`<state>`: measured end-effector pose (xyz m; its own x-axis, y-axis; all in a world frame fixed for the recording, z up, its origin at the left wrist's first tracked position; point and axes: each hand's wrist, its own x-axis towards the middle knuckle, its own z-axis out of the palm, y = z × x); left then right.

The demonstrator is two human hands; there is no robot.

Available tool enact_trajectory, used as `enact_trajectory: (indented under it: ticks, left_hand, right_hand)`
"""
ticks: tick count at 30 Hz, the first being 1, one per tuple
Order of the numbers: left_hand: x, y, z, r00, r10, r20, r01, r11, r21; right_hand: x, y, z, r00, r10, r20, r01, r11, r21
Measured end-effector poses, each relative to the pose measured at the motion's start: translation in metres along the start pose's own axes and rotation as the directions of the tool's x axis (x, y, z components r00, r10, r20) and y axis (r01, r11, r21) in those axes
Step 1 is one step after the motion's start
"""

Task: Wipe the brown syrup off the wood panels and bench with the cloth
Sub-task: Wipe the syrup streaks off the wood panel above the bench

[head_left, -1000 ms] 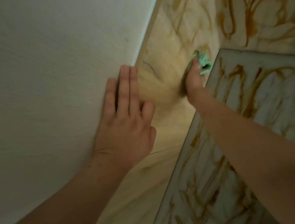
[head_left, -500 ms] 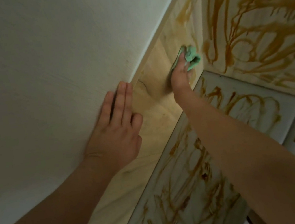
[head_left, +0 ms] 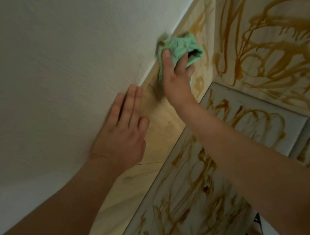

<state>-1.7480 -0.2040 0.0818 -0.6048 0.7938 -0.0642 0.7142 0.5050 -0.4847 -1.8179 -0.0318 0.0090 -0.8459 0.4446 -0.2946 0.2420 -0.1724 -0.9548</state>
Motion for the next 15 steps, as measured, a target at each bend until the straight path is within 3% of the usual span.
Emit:
enact_trajectory:
  ticks: [3,7,12,15]
  left_hand:
    - [0.000,0.000,0.000,1.000,-0.003,-0.019,0.003,1.000,0.007]
    - [0.000,-0.001,-0.004,1.000,0.017,-0.012,-0.017,1.000,0.013]
    - [0.010,0.017,-0.022,0.994,-0.091,0.063,0.095,0.994,-0.061]
    - [0.038,0.026,-0.035,0.984,-0.166,0.066,0.170,0.984,-0.053]
  right_hand:
    - [-0.037,0.024,0.005,0.989,-0.115,0.090,0.122,0.990,-0.074]
    - [-0.030,0.037,-0.009,0.977,-0.064,0.203,0.090,0.988,-0.122]
    - [0.038,-0.009,-0.040,0.979,0.185,0.084,-0.173,0.976,-0.131]
    - [0.065,-0.030,-0.052,0.991,0.090,0.101,-0.069,0.978,-0.196]
